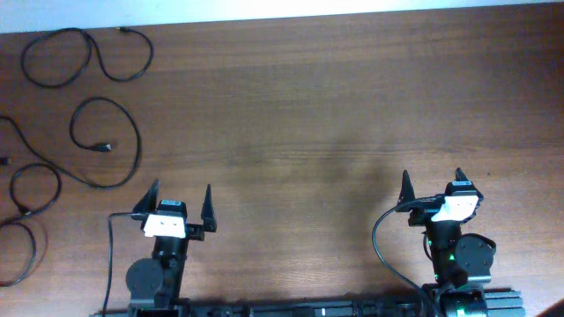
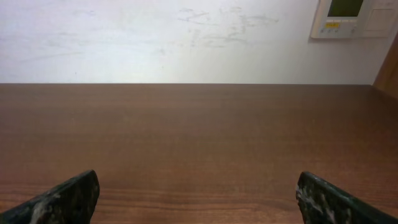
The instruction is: Untangle cables
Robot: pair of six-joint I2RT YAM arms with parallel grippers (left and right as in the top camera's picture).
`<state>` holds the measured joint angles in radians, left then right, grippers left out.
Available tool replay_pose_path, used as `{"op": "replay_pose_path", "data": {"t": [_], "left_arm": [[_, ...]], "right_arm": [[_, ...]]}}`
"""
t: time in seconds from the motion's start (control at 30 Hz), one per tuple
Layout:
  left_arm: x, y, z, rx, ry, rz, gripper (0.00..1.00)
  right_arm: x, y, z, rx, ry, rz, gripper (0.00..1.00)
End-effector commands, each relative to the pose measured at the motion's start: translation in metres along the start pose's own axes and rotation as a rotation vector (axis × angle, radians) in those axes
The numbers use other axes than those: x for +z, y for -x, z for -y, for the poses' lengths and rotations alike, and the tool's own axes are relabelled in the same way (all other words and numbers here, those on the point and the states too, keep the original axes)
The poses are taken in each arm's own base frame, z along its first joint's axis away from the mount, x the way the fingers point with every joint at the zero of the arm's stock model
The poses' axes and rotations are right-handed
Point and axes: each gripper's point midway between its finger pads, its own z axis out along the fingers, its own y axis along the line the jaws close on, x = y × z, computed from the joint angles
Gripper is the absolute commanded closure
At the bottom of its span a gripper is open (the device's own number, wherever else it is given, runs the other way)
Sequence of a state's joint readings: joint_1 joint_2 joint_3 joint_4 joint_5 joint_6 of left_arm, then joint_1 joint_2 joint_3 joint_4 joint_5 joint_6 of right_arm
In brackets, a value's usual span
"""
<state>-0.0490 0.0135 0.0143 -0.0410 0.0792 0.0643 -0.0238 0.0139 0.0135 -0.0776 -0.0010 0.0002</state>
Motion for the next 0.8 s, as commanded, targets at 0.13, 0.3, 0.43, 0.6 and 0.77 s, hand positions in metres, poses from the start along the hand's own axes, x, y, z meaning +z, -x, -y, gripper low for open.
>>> {"op": "replay_pose_path", "data": {"t": [0.13,0.3,0.43,0.6,0.77], "left_arm": [[-0.001,-0.013,-0.017,-0.139,0.102,-0.040,0.01],[-0.002,-0.013,-0.020,-0.126,0.120,-0.040,0.01],[-0.002,-0.013,-0.020,-0.116,0.120,-0.041,0.01],[-0.002,-0.013,-0.020,-0.059,0.118,-0.045,0.01],[-0.001,-0.013,-0.019,-0.035,0.113,-0.046,0.01]], "right_arm": [[0.000,-0.003,0.002,0.000,-0.013,-0.002,0.02],[0.000,-0.003,0.002,0.000,-0.013,-0.002,0.02],[0.000,-0.003,0.002,0.000,-0.013,-0.002,0.02],[0.000,-0.003,0.002,0.000,-0.013,-0.002,0.02],[0.000,-0.003,0.002,0.000,-0.013,-0.002,0.02]]}}
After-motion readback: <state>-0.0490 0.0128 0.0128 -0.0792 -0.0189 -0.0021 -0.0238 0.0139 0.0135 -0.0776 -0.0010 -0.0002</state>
